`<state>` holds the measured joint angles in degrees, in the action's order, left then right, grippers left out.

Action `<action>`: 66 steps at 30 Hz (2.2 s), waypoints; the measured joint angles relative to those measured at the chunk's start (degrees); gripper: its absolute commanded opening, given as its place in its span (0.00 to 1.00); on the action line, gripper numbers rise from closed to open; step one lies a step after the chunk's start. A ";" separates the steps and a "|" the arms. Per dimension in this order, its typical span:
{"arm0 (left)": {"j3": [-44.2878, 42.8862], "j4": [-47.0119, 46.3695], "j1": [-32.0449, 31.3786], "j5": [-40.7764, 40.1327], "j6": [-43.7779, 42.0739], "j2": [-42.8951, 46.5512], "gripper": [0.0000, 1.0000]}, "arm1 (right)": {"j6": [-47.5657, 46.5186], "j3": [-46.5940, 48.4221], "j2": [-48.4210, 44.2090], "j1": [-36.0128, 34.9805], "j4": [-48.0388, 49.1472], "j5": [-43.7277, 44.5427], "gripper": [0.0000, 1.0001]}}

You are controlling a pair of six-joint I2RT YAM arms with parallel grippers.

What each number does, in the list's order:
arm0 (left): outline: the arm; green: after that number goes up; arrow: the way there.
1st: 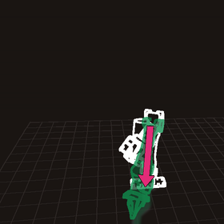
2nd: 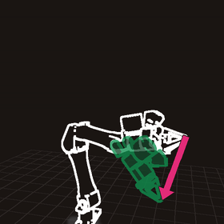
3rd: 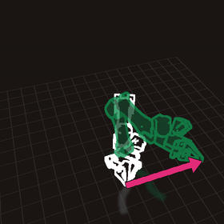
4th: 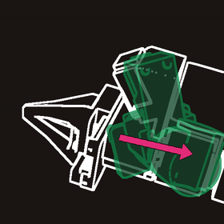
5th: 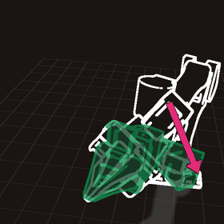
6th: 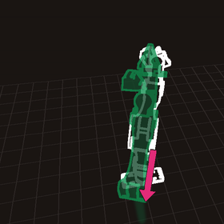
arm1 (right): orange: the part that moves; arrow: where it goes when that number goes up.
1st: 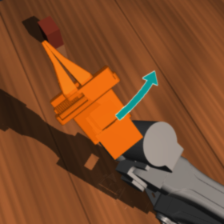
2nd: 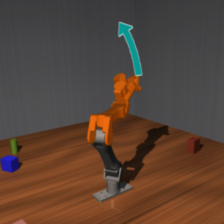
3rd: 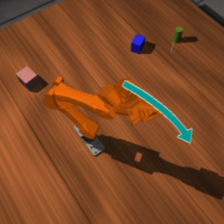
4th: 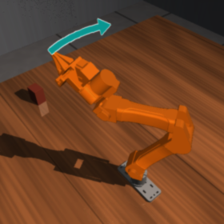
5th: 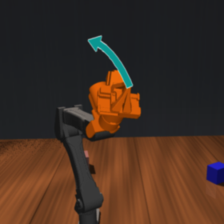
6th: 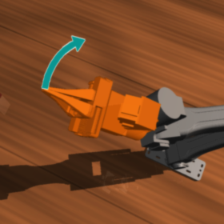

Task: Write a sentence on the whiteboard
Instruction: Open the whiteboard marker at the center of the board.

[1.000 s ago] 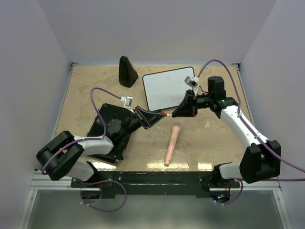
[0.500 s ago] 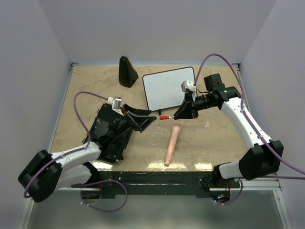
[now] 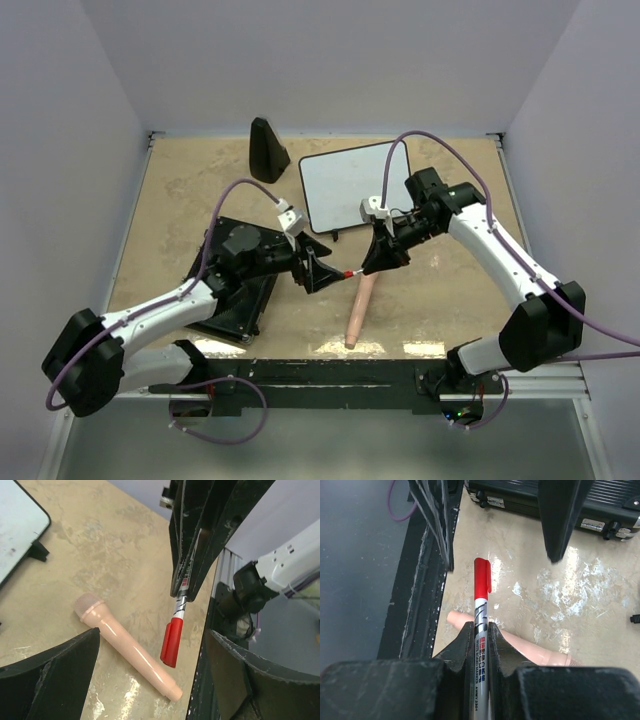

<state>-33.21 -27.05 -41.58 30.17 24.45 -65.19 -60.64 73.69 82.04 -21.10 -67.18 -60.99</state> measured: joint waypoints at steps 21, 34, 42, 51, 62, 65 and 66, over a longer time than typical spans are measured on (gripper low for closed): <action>-6.84 4.07 -4.85 5.73 -6.21 -10.21 0.00 | 1.75 -0.66 0.02 -0.63 0.83 -0.37 0.66; -1.27 2.95 -4.96 2.08 -11.34 0.98 0.00 | 4.66 0.20 -0.85 2.10 0.04 -7.48 0.68; -0.26 -1.55 -4.96 1.31 -10.99 0.09 0.00 | 8.52 0.94 0.13 2.10 -0.17 -12.17 0.60; 0.87 -6.99 -5.20 0.92 -8.52 -1.27 0.00 | 12.66 0.94 0.22 2.34 2.03 -13.60 0.08; 1.25 -8.24 -5.38 0.63 -10.58 -1.22 0.00 | 8.55 3.08 0.55 2.60 -0.07 -11.82 0.00; 1.62 -3.30 -5.53 -0.55 -17.66 3.32 0.00 | 6.12 4.46 -0.02 2.25 -0.35 -11.50 0.00; 2.21 -1.29 -5.46 -1.05 -20.02 5.31 0.00 | 5.40 4.57 -0.66 2.78 -0.59 -11.47 0.00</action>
<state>-31.00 -28.34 -47.05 29.12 4.43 -59.88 -55.24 78.26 81.38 -18.33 -67.77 -72.47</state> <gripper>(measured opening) 0.183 0.135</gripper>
